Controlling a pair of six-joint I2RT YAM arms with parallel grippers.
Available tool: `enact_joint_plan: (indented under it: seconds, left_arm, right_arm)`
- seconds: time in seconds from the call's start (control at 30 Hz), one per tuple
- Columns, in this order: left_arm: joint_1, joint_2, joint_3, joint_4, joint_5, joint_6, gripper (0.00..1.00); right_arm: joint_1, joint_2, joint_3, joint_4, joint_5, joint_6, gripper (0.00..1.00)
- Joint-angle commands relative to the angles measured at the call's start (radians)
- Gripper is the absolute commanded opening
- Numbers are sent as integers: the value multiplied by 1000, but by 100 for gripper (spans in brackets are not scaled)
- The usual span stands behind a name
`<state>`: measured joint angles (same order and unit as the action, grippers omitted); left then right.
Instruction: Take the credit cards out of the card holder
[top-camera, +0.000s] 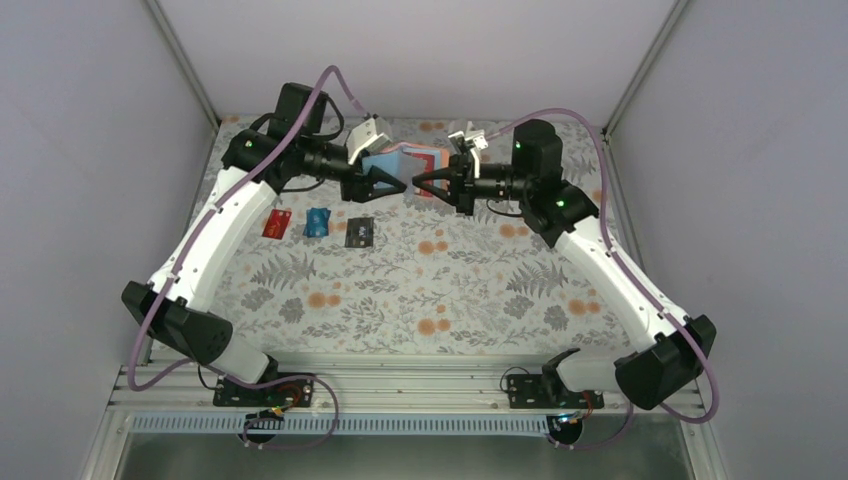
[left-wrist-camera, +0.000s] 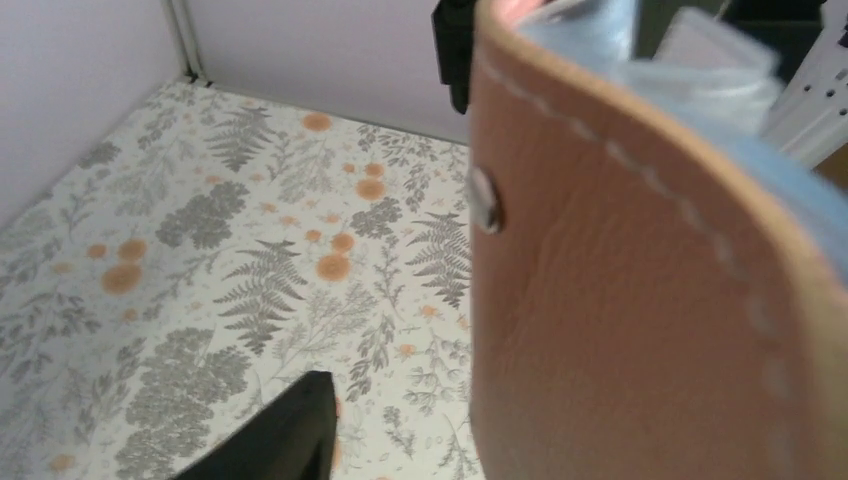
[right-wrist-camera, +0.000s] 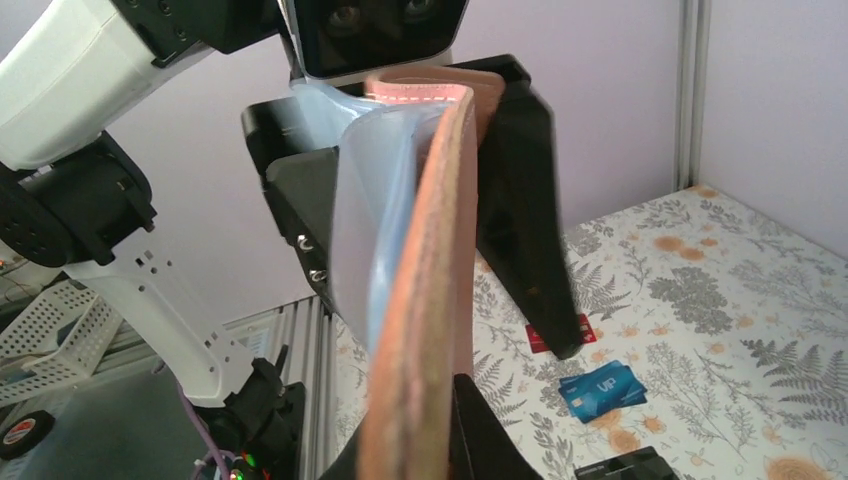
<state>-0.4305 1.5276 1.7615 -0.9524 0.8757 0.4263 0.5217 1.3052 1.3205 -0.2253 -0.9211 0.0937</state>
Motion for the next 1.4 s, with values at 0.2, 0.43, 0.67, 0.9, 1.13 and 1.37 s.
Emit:
enact_joint_plan:
  seconds: [0.2,0.43,0.67,0.9,1.13,1.37]
  left_arm:
    - [-11,-37,33,-59,125,96,5]
    - [-12,-39,38,-78,151,114,5]
    - [-8,-43,44,-91,138,131,6]
    - [95,-58,47,35,-210,-45,39]
    - [214,-87,19,125,-444,-131,42]
    - [91,-83,4,40,-46,-9,44]
  right_arm:
    - [-23,-83,39,-43,-28,-57,36]
    - [-54,-93,2,-72,4,-66,29]
    - [-80,-104,0,-80,-13,-76,4]
    - [-128,-59,46,-164,212,2,4]
    - [-138,80,119,-392,903,154,4]
    - [-63,229,224,-542,1192,176,4]
